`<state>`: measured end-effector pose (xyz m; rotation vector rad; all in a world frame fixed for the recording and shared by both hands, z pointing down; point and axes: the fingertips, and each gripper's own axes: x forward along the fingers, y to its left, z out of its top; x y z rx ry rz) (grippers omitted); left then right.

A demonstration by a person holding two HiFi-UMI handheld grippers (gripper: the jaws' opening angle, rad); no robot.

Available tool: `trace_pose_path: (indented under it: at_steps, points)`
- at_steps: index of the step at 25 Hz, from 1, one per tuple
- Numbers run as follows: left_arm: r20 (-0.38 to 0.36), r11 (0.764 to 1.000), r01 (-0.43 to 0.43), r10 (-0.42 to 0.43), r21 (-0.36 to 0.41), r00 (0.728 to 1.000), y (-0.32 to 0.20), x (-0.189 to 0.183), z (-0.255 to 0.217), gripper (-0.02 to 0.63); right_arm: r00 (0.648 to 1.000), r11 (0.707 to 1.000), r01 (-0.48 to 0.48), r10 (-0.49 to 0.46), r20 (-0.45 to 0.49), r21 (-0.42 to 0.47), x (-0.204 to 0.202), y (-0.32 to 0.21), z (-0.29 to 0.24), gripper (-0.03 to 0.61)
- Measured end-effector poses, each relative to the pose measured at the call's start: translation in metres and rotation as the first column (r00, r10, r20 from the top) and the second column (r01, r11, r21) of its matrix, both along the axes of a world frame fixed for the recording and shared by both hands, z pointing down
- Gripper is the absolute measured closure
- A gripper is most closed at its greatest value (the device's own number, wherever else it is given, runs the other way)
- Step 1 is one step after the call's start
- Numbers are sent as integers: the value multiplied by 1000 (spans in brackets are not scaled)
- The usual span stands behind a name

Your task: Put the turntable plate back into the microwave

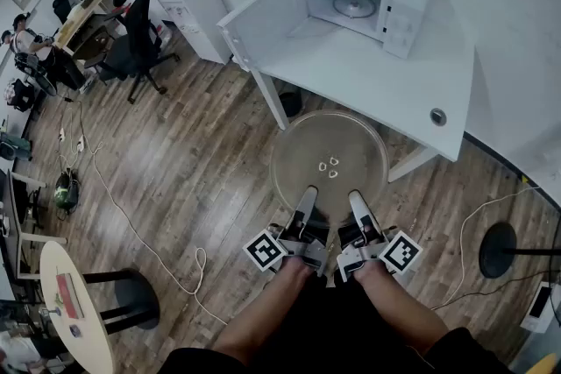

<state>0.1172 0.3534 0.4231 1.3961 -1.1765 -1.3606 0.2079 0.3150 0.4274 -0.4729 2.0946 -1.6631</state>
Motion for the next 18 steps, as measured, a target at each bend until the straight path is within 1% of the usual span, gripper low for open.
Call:
trace_pose_path:
  at_steps: [4, 12, 16, 18]
  points:
    - [9, 1000, -7, 7, 13, 1000, 8, -4, -3, 565, 1000, 1000, -3, 3, 9, 4, -3, 8, -4, 520]
    - [1, 999, -25, 25, 33, 1000, 18, -13, -3, 565, 1000, 999, -14, 14, -10, 47, -13, 20, -5, 517]
    - [25, 998, -47, 46, 40, 999, 20, -22, -7, 565, 999, 996, -36, 37, -16, 80, -20, 24, -8, 509]
    - [40, 997, -63, 62, 41, 997, 18, -26, -11, 565, 998, 995, -55, 55, -6, 79, -23, 23, -9, 511]
